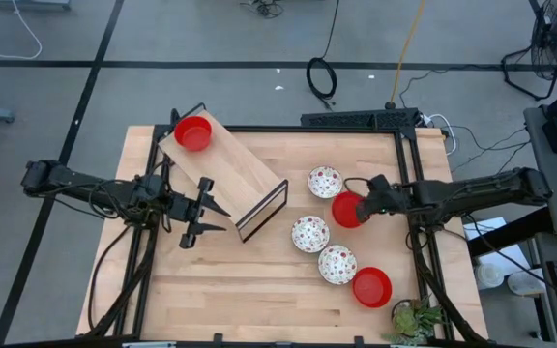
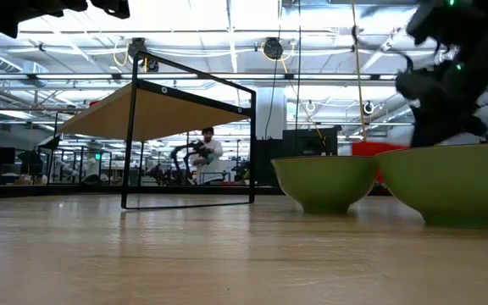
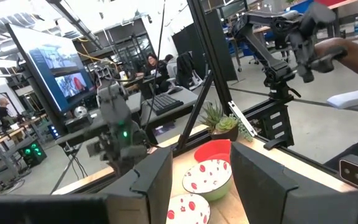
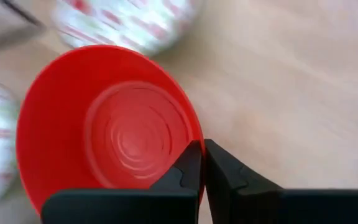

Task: Pick & Place Mini bowls
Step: Stack the top red bowl on the red bowl on the shelf

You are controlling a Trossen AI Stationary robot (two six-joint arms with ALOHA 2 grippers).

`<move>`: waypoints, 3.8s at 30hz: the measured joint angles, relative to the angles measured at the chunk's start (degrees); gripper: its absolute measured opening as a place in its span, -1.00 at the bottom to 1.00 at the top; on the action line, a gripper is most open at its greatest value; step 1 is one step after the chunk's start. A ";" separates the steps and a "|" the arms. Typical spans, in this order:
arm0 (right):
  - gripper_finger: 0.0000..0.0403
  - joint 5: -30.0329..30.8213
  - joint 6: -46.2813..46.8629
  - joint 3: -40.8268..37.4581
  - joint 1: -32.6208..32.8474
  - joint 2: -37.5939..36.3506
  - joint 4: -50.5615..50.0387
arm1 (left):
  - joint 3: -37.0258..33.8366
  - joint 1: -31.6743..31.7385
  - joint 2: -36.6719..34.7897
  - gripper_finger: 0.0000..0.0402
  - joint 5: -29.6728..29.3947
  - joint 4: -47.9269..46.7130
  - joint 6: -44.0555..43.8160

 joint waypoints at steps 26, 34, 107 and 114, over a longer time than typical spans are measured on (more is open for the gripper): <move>-1.00 13.97 -97.47 0.21 6.80 24.28 120.13 | 9.14 -3.21 18.87 -0.17 -28.17 14.38 15.77; -1.00 15.29 -110.58 7.13 5.08 34.28 126.34 | 19.42 -5.37 30.29 -0.17 -41.42 21.02 26.17; 0.00 18.29 -64.80 13.90 8.00 26.25 57.61 | 52.29 50.56 21.98 -0.99 -61.95 -61.92 -9.65; -0.01 18.32 -64.06 13.92 7.98 25.92 57.21 | 59.26 63.90 28.16 -0.99 -40.04 -82.93 -19.29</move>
